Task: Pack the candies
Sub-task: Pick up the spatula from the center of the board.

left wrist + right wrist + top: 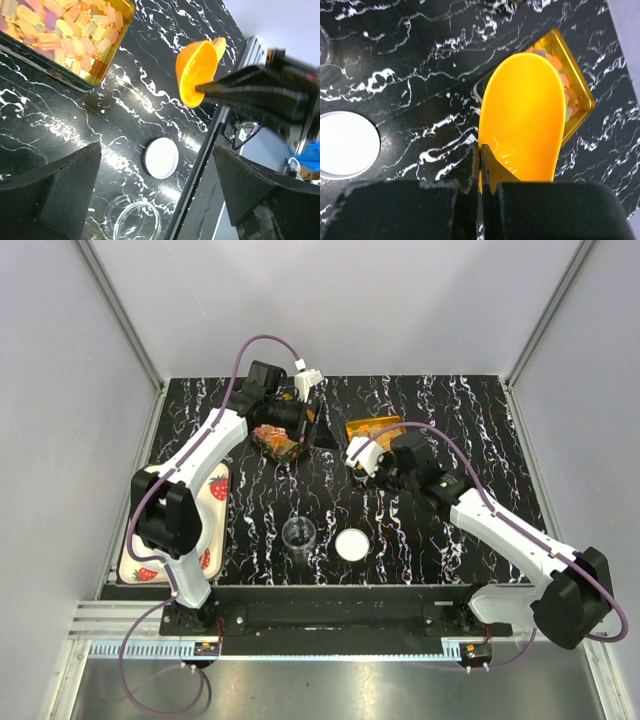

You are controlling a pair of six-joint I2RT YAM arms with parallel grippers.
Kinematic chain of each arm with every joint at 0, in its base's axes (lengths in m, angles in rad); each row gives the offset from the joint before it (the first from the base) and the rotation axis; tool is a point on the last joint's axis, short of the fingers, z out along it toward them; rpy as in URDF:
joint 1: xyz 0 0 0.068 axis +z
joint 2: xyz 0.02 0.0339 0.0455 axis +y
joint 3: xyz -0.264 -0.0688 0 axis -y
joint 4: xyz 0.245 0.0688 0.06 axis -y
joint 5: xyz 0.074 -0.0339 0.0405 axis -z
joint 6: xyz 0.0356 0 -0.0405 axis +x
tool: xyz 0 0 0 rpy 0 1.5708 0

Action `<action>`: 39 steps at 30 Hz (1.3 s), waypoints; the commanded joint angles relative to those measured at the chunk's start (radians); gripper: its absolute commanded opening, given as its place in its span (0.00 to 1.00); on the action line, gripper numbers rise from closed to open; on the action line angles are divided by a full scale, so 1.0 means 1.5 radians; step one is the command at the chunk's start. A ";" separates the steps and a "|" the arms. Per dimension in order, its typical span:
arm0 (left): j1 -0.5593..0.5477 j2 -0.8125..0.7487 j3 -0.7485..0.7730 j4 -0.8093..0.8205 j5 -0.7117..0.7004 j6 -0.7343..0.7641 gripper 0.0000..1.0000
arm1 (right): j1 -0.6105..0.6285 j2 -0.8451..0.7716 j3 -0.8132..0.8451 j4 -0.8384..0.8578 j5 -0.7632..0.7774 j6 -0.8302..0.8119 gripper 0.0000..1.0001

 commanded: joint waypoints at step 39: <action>-0.044 0.026 -0.006 0.042 0.028 -0.013 0.00 | 0.152 0.056 0.102 0.062 0.126 -0.028 0.05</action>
